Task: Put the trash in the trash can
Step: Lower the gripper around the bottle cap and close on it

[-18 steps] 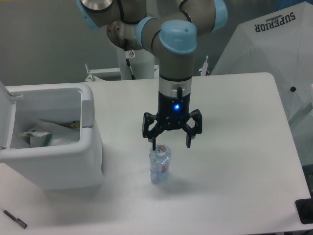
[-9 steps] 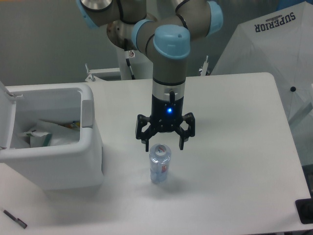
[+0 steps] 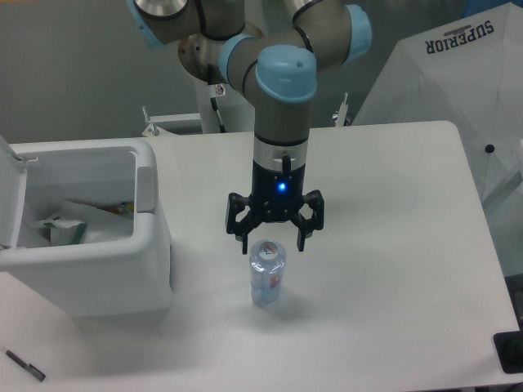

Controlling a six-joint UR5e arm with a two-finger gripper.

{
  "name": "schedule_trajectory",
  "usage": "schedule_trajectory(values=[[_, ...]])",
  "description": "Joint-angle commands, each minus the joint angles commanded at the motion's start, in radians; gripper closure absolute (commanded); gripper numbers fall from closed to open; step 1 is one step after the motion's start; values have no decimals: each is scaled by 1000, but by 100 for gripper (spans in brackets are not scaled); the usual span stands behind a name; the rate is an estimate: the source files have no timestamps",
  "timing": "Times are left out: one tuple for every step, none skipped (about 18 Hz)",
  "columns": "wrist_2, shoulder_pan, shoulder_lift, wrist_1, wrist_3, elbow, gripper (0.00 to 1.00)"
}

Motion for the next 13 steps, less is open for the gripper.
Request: schedule_trajectory(values=[[0,-5,0,0,0,0,7],[0,-5,-2,0,0,0,8],[0,-6,-3,2,0,2,8],[0,-6,-5,0,-2,3,9],[0,-6,-3,2,-2,5,10],[0,-6,-5,2,-2,6,11],[0,-8,-5,2,-2,8,12],[0,-8,-5,2,-2,6,14],[0,-8,-5,2,-2,6,15],[0,-8,-3,0,-2,6,18],[0,-8,-2,2,-3,6,18],[0,-8,-2,2,-3,6,19],[-2,-8,-2,2,-5,8,21]])
